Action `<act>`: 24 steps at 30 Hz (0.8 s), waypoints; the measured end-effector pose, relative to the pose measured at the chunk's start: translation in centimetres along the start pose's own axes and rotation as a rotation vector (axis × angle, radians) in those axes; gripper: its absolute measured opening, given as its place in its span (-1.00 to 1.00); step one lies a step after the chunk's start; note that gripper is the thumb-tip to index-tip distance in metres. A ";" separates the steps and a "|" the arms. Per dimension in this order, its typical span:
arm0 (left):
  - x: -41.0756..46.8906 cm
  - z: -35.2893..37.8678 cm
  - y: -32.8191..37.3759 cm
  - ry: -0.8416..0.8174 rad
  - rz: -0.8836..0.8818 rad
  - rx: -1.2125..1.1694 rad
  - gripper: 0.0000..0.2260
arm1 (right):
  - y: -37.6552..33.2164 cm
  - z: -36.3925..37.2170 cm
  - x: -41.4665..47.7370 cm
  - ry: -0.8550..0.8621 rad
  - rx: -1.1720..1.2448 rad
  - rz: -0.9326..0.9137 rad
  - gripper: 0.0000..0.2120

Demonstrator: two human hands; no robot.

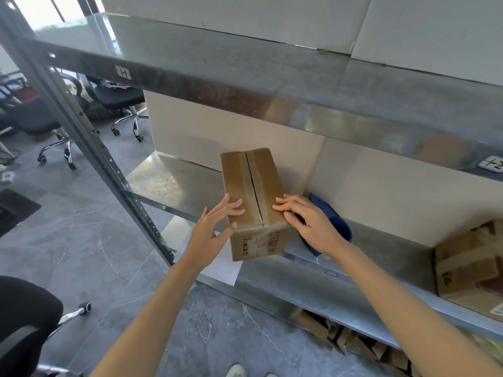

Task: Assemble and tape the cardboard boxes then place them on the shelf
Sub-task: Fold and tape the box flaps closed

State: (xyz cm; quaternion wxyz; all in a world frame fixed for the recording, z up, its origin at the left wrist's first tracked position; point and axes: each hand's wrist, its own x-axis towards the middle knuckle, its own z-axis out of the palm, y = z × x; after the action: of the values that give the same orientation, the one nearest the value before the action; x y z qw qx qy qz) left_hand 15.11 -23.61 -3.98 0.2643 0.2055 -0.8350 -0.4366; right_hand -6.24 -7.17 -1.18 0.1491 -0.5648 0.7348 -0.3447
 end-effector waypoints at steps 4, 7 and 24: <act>-0.2 0.2 0.3 -0.003 -0.033 -0.050 -0.76 | 0.1 0.0 0.0 0.001 0.011 0.006 -0.69; -0.1 0.0 0.3 -0.038 -0.040 -0.077 -0.78 | 0.0 -0.2 0.0 -0.017 0.025 0.008 -0.71; 0.0 0.3 -0.2 0.038 0.006 -0.025 -0.56 | 0.0 -1.1 0.1 -0.052 0.047 0.044 -0.57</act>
State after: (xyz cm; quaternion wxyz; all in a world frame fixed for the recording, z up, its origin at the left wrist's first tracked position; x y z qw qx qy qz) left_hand 14.97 -23.53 -4.32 0.2839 0.2080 -0.8249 -0.4424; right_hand -6.95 -6.91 -0.34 0.1889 -0.5538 0.7345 -0.3438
